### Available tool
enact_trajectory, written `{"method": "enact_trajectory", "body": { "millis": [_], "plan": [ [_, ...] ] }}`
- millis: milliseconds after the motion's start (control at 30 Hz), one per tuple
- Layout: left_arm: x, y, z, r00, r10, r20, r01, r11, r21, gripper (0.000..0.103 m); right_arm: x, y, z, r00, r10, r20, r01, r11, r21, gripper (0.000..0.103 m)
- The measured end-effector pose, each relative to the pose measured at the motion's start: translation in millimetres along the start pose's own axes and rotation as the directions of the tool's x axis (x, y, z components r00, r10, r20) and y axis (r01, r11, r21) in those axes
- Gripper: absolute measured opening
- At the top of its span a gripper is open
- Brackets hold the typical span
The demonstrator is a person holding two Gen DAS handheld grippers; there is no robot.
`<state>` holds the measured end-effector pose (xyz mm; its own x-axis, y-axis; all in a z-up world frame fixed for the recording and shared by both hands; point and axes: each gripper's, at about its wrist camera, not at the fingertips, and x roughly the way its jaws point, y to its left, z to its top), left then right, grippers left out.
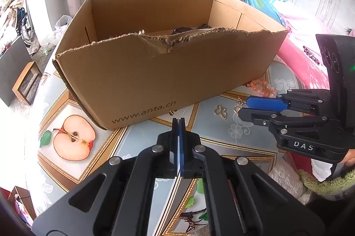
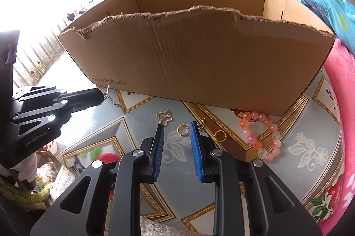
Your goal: Organize jewelry
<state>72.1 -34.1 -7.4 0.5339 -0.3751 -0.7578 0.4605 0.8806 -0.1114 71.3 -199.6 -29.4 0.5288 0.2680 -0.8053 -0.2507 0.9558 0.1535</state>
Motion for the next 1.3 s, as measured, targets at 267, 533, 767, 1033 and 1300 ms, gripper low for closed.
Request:
{"method": "enact_trajectory", "body": {
  "millis": [267,533,767,1033,1300],
  "plan": [
    [2.2,0.9,-2.1,1.0,-0.003,-0.005,0.003,1.0,-0.005,0.0,10.1,1.5,-2.9,0.999,-0.039,0.0,0.039,0.998,-0.044,0.018],
    [4.0,-0.7,-0.7,1.0,-0.006,-0.007,0.006,1.0,0.003,0.0,14.7,4.2,-0.9,0.999,-0.04,0.018,0.042,0.996,-0.083,0.011],
    [4.0,-1.6,-0.1,1.0,-0.009,-0.008,0.01,1.0,0.008,0.0,11.9,-0.9,-6.7,1.0,-0.017,0.022,0.018,0.998,-0.061,0.009],
    [-0.4,-3.9,-0.5,1.0,-0.009,-0.001,0.009,1.0,0.016,0.0,1.3,-11.8,-9.8,1.0,-0.008,0.026,0.009,0.999,-0.045,0.005],
    [-3.0,-5.4,-1.9,1.0,-0.006,0.002,0.006,1.0,0.017,0.0,-1.7,-10.1,-14.1,0.999,-0.028,0.017,0.029,0.999,-0.036,0.005]
  ]
}}
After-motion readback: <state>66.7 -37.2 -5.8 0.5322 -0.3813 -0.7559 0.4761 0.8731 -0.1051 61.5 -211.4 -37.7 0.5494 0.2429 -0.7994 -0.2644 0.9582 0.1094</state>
